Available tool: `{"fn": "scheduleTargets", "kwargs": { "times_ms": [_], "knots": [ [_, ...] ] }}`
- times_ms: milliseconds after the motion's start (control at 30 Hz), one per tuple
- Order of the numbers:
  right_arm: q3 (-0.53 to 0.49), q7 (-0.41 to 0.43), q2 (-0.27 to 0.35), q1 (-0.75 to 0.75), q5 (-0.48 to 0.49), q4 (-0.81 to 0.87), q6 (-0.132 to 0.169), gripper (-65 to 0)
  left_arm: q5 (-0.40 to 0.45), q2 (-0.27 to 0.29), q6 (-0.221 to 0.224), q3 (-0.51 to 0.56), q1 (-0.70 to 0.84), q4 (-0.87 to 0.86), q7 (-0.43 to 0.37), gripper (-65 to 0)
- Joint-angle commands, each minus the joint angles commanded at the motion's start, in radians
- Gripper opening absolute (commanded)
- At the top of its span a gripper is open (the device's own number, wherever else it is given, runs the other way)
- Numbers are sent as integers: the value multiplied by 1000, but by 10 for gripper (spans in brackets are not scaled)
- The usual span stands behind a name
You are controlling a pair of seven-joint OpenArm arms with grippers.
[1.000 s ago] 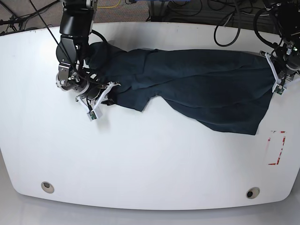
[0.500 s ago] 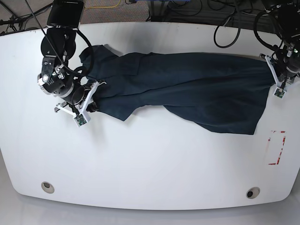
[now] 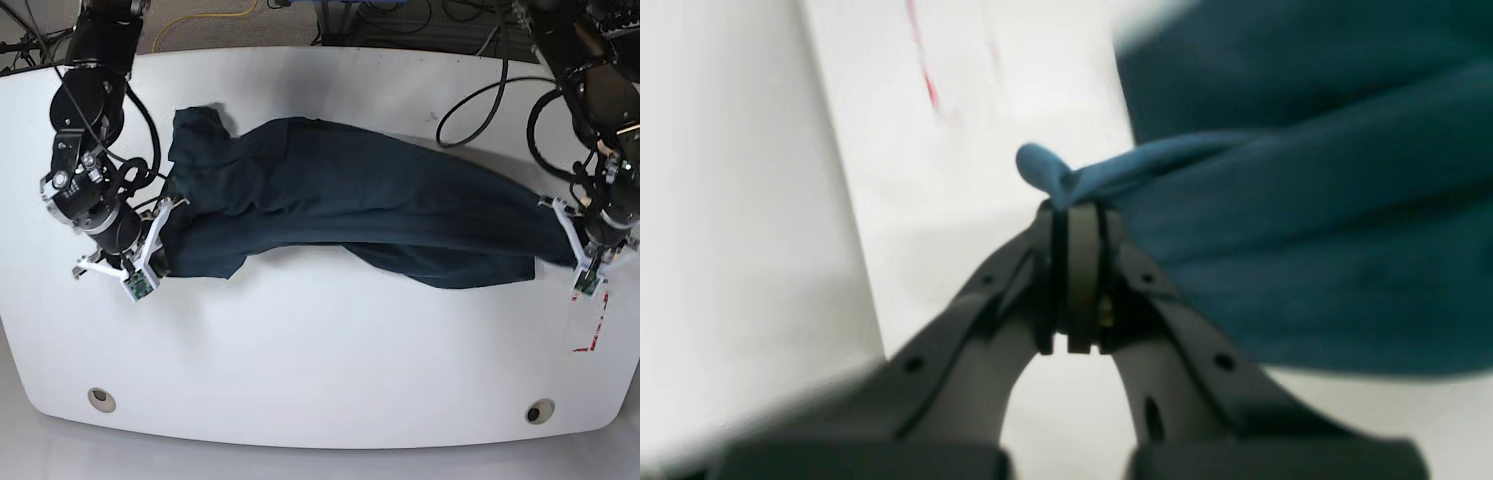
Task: Fold the T-shirt properly
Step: 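Lift and swing the teal shirt with both grippers, pulling apart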
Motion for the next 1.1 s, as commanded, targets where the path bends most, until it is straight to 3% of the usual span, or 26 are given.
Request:
{"fn": "scheduleTargets", "kwargs": {
  "times_ms": [267,567,800,1100],
  "knots": [
    [-5,-8,80,157,2,-2,0,-650,0,72,0,31,-193,0,2,-650],
    [-9,-43,152,338,3,-60,3,-650,0,77,0,34,-342,-5,2,-650],
    [-9,-54,173,483,-5,-141,58,-650,2,69,2,44,-442,-9,2,-650],
    [-14,-152,184,746,-6,-219,73,-650,2,35,96,44,-600,-9,2,-650]
  ]
}}
